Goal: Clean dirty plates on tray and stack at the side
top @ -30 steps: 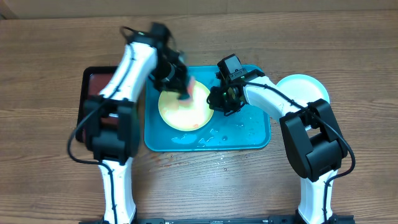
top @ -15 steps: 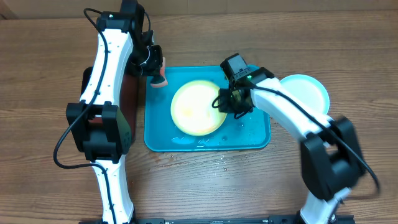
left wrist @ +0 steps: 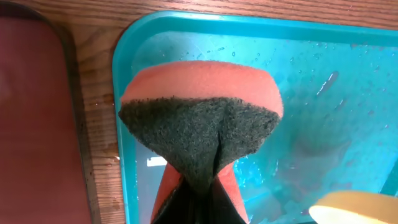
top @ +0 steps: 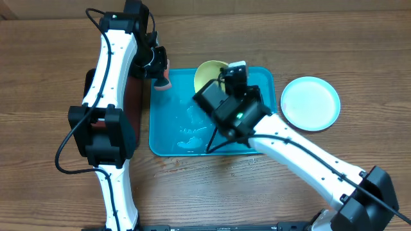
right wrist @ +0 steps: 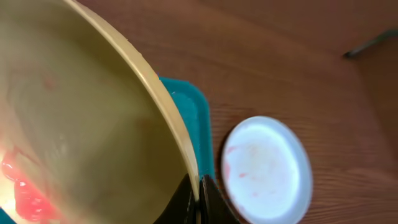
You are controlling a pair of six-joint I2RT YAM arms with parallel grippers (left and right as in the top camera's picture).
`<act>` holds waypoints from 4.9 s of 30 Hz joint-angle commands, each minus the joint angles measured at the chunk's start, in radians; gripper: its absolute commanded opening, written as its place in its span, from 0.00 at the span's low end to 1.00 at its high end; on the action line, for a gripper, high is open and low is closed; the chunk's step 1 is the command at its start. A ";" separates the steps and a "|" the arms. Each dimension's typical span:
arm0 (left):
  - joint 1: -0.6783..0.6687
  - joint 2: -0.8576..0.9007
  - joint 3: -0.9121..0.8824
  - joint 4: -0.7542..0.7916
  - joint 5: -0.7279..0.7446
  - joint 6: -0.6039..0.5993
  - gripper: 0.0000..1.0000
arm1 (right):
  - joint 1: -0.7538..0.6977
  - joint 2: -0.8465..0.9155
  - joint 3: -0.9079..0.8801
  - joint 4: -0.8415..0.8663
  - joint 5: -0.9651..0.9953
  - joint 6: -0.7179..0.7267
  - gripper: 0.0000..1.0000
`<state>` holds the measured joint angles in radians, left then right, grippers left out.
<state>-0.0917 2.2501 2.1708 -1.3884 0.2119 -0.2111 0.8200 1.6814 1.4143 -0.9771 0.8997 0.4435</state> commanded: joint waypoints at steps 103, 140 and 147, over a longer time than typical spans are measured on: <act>0.282 -0.321 -0.461 0.151 -0.311 -0.220 0.05 | -0.725 -0.102 -0.069 0.049 -1.047 -0.112 0.91; 0.210 -0.337 0.202 -0.156 0.301 -0.276 1.00 | -0.703 -0.578 0.128 -0.109 -1.096 -0.151 1.00; 0.210 -0.337 0.202 -0.156 0.301 -0.276 1.00 | -0.703 -0.762 0.128 -0.088 -1.279 -0.153 1.00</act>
<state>0.1177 1.9141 2.3695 -1.5455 0.4866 -0.4656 0.1139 0.9562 1.5356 -1.0660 -0.2996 0.2882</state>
